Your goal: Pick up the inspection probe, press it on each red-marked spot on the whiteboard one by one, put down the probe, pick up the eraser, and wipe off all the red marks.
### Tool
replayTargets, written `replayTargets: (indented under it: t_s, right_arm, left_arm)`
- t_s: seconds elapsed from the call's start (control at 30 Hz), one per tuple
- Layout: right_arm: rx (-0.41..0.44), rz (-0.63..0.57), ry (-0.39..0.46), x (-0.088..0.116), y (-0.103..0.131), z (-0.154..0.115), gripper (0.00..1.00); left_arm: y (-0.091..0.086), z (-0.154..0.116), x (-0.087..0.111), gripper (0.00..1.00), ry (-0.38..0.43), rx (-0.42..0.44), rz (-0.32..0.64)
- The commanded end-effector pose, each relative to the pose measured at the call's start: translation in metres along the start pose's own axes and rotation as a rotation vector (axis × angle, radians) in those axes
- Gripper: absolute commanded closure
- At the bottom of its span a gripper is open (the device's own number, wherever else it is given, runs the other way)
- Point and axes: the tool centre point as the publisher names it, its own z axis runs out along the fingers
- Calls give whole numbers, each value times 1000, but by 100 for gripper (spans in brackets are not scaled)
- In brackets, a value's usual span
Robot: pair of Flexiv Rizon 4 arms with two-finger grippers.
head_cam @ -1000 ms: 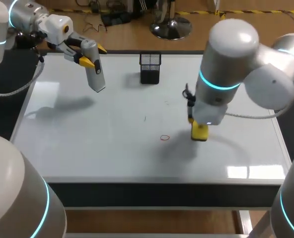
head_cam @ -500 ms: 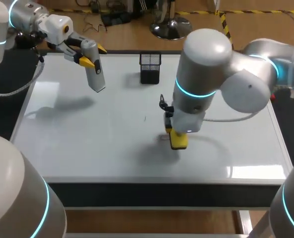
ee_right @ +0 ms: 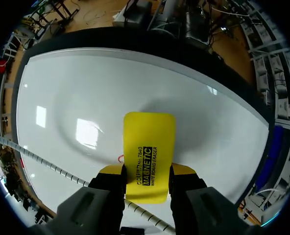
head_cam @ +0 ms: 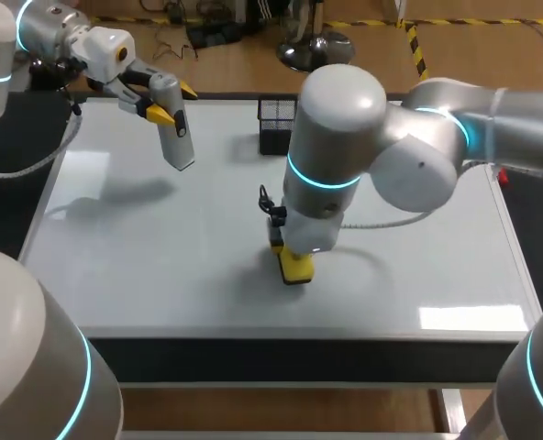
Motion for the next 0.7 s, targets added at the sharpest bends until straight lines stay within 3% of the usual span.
replayTargets:
  t_s: [0.03, 0.4, 0.7]
  right_arm:
    - [2, 1, 3, -3, -3, 11, 100]
    - [7, 3, 21, 4, -5, 20, 100]
    - [0, 22, 55, 25, -6, 27, 100]
  left_arm:
    - [0, -1, -1, 100, 3, 1, 0]
    - [0, -1, -1, 100, 3, 1, 0]
    - [0, -1, -1, 100, 3, 1, 0]
